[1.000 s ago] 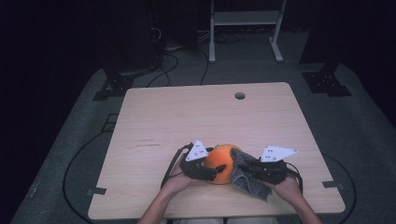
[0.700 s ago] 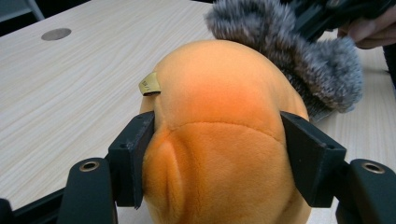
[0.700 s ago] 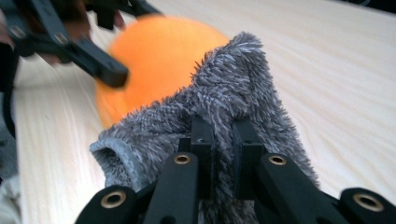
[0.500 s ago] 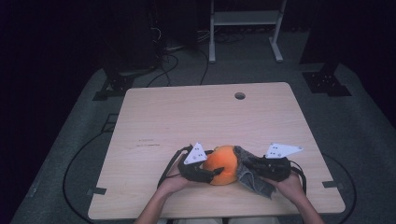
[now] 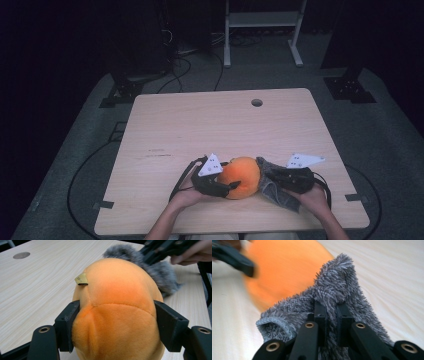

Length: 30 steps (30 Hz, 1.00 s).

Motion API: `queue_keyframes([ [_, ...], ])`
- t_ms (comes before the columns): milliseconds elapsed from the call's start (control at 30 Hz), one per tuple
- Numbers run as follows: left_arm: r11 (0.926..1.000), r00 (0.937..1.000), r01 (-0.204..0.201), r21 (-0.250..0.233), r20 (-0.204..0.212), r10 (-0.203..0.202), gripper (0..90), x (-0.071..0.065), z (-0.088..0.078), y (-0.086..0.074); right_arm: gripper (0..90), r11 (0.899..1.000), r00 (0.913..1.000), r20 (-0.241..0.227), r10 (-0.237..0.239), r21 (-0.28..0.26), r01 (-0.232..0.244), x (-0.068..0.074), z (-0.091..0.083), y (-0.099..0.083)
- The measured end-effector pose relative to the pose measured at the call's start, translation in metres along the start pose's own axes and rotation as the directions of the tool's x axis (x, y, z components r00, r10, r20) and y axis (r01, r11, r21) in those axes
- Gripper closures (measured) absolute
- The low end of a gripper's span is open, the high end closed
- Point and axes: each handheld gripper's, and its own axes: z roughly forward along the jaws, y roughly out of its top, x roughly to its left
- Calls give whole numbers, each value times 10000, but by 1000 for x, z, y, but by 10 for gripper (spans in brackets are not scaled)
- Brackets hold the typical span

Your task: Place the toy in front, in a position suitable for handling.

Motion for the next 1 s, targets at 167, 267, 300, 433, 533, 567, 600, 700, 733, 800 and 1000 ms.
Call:
queue_keyframes([
  [167,9997,9996,-242,-28,124,242,289,0,-1,-1,813,9957,9987,-487,122,-911,-166,1,-9,7],
  [267,9988,9986,-484,-35,200,484,289,-2,-2,-2,812,9969,9981,-613,-48,-783,0,5,-5,9],
  [300,9986,9984,-535,-45,198,536,289,-3,-2,-2,812,9976,9980,-630,-27,-690,-17,4,-4,7],
  [433,9981,9978,-614,-71,242,615,287,-3,-2,-2,812,9997,9994,-266,226,-58,-228,-5,-1,0],
  [533,9971,9967,-756,-90,303,758,286,-4,-3,-2,812,9991,9991,-346,240,-354,-252,-5,-6,2],
  [567,9966,9961,-815,-99,321,818,286,-4,-3,-2,812,9984,9987,-474,198,-529,-223,-3,-8,3],
  [600,9963,9958,-851,-104,344,854,286,-5,-3,-2,812,9970,9981,-600,113,-755,-158,-1,-11,6],
  [700,9954,9946,-949,-121,413,953,286,-6,-2,-3,812,9985,9980,-633,45,-549,-80,0,-8,5],
  [733,9949,9940,-1000,-112,431,1004,286,-6,-2,-2,812,9997,9987,-503,73,-218,-84,-2,-4,3],
  [800,9943,9933,-1058,-124,459,1063,287,-7,-2,-2,812,9999,9992,-370,170,7,-169,-5,-3,1],
  [1000,9943,9921,-1040,-253,676,1055,273,-8,-2,-2,812,9951,9929,-1191,-34,-989,-85,4,-14,11],
])
